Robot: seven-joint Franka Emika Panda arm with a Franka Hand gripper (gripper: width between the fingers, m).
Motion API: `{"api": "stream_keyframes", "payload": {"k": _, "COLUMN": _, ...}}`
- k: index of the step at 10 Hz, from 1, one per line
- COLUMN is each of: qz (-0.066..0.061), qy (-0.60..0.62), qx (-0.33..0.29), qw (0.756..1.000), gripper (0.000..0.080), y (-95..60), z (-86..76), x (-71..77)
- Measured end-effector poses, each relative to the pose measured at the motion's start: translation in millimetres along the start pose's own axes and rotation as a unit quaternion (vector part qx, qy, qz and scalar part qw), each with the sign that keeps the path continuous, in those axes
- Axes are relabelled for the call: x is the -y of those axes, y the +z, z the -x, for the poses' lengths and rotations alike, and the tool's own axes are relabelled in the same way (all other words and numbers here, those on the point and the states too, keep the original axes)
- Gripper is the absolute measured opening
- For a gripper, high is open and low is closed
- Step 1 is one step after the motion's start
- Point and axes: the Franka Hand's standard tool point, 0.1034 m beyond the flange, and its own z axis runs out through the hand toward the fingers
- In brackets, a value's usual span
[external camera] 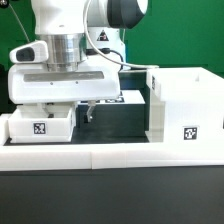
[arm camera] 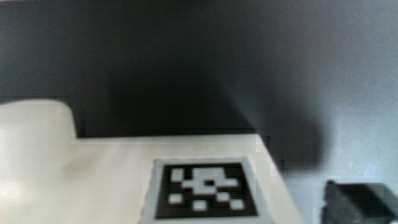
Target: Assemble drawer
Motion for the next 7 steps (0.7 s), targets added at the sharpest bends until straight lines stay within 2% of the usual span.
{"api": "stream_keyframes", "payload": {"k": 2, "qz": 0.000, "qy": 0.000, "qx": 0.000, "qw": 1.000, "gripper": 0.0245, "y": 0.0, "z": 0.0, "x": 0.0}}
{"api": "stream_keyframes", "payload": {"k": 3, "qz": 0.000, "qy": 0.000, "qx": 0.000, "qw": 1.000, "gripper": 0.0245, "y": 0.0, "z": 0.0, "x": -0.1}}
{"api": "stream_keyframes", "payload": {"k": 4, "qz": 0.000, "qy": 0.000, "qx": 0.000, "qw": 1.000, "gripper": 0.0107, "y": 0.0, "z": 0.0, "x": -0.1}}
{"api": "stream_keyframes", "payload": {"k": 5, "qz": 0.000, "qy": 0.000, "qx": 0.000, "qw": 1.000, "gripper": 0.0041, "y": -0.1, "z": -0.1, "x": -0.1}}
{"api": "stream_keyframes", "payload": {"k": 7, "qz": 0.000, "qy": 0.000, "qx": 0.000, "qw": 1.000, "gripper": 0.0041, "y": -0.1, "z": -0.1, "x": -0.2}}
